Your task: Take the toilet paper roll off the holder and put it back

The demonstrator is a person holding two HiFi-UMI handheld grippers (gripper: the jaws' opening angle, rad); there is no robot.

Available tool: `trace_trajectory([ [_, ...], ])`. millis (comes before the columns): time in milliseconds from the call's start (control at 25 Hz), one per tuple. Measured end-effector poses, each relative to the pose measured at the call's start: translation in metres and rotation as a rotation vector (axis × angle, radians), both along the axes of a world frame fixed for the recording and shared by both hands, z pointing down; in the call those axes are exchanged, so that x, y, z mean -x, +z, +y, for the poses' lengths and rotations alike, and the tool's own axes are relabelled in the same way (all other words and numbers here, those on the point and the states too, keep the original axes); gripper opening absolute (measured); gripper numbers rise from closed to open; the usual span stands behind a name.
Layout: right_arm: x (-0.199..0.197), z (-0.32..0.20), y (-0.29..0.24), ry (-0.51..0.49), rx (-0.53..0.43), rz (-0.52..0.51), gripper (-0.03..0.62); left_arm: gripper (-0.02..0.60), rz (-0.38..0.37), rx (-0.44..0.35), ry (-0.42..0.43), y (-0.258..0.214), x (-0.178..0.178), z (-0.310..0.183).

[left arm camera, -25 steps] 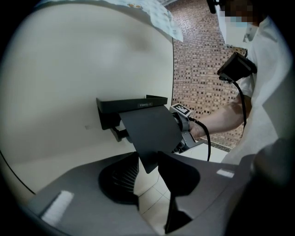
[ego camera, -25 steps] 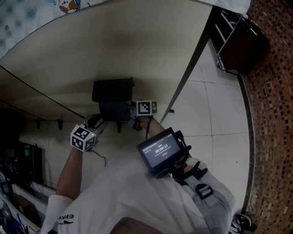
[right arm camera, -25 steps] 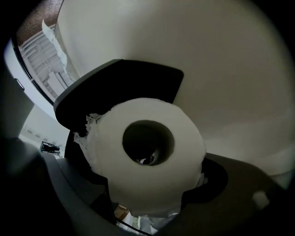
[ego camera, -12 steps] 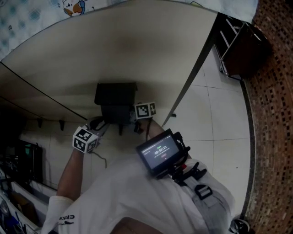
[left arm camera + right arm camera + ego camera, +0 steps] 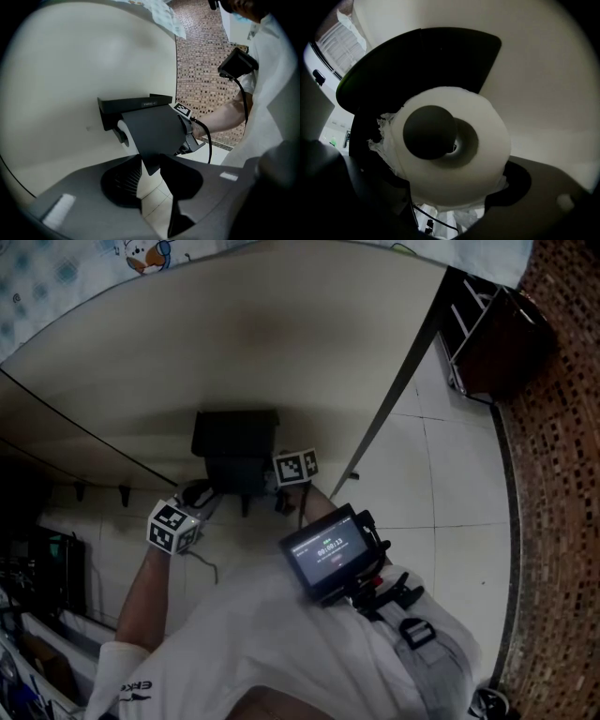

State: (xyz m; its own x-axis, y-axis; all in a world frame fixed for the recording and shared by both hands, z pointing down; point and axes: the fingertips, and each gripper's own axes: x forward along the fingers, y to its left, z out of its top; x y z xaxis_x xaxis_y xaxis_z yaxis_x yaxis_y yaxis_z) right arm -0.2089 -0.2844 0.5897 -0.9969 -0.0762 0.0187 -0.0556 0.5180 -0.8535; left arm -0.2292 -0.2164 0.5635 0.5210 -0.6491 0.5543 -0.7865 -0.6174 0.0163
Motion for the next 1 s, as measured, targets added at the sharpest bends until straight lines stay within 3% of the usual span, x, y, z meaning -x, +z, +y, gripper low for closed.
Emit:
trace_trajectory([
  [600, -0.018, 0.011, 0.036, -0.022, 0.014, 0.11, 0.477, 0.121, 0.005, 0.004, -0.003, 0.002, -0.001, -0.004],
  [1000, -0.073, 0.023, 0.056, 0.06, 0.018, 0.194, 0.426, 0.106, -0.007, -0.014, -0.017, 0.001, -0.023, -0.001],
])
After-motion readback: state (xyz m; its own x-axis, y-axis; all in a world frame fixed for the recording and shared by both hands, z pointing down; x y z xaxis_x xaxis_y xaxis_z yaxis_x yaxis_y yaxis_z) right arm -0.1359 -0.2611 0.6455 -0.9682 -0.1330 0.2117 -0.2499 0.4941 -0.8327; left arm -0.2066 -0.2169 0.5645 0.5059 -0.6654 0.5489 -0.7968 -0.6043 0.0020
